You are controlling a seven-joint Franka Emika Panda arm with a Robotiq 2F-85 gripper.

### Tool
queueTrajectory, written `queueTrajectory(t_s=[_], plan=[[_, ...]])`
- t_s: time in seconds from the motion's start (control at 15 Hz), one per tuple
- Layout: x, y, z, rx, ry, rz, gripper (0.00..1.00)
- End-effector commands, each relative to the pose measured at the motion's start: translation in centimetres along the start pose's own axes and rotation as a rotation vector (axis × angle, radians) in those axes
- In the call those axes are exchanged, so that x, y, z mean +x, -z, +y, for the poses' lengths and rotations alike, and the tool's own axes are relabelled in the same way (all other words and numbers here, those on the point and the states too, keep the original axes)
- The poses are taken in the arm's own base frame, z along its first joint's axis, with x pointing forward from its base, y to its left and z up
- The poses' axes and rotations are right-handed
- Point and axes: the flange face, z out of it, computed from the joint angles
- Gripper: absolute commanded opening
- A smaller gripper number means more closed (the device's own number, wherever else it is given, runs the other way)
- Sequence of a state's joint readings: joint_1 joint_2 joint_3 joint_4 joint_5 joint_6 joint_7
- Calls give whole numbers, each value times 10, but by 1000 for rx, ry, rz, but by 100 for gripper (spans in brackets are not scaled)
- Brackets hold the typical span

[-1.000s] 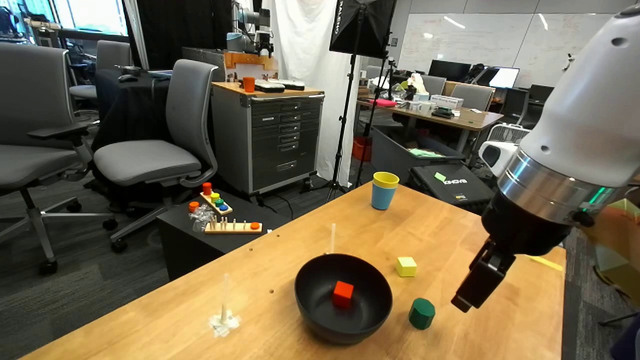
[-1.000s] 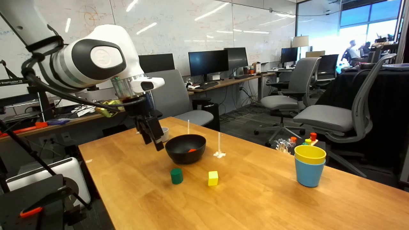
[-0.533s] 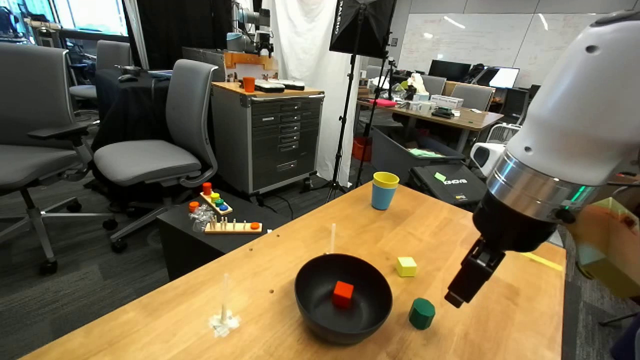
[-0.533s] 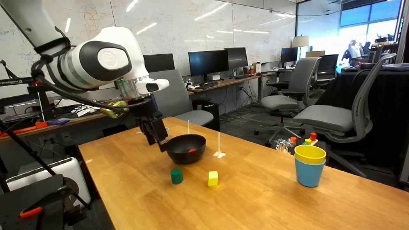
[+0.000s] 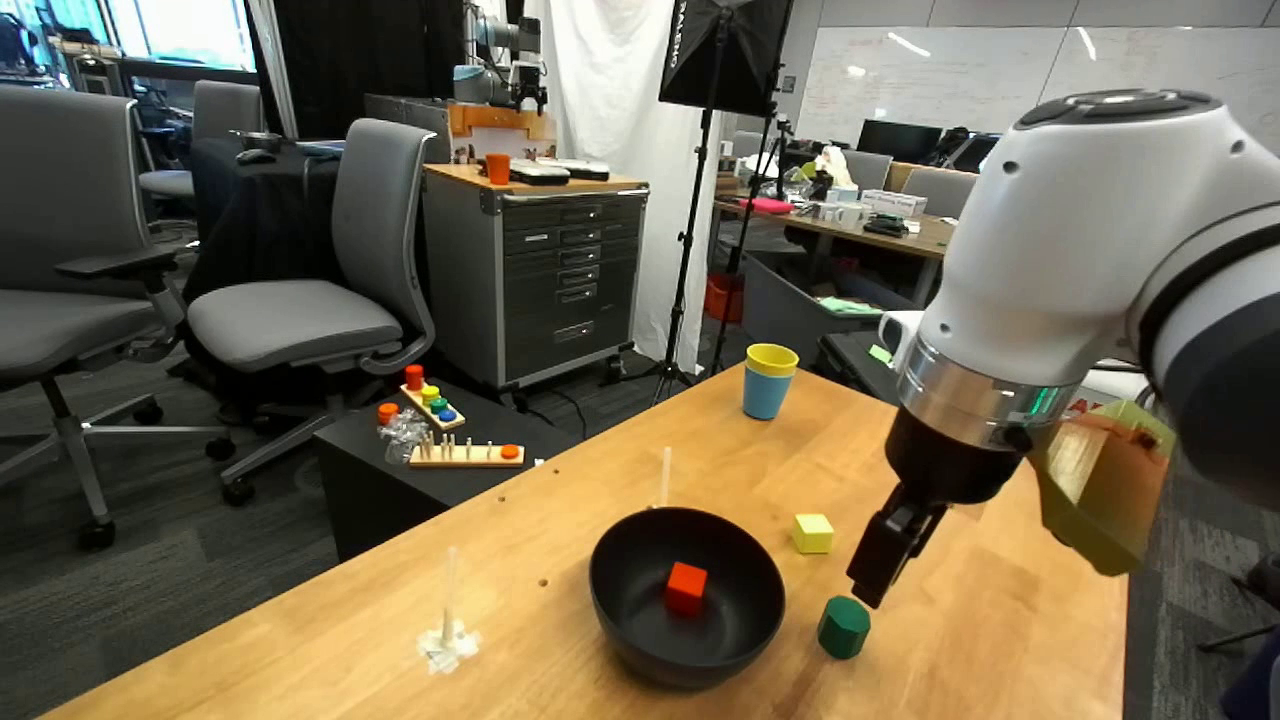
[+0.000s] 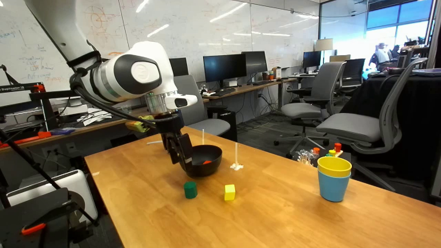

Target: Pick up all the block toys from the table and put them in the bowl

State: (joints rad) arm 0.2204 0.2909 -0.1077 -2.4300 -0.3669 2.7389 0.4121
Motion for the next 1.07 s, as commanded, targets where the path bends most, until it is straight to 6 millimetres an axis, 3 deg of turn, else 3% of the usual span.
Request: queueTrajectory(t_s=[0.0, 0.4, 1.0], plan=[[13, -20, -5, -6, 5, -28, 100], [14, -43, -7, 3, 7, -46, 100], [24, -55, -11, 22, -1, -42, 100]])
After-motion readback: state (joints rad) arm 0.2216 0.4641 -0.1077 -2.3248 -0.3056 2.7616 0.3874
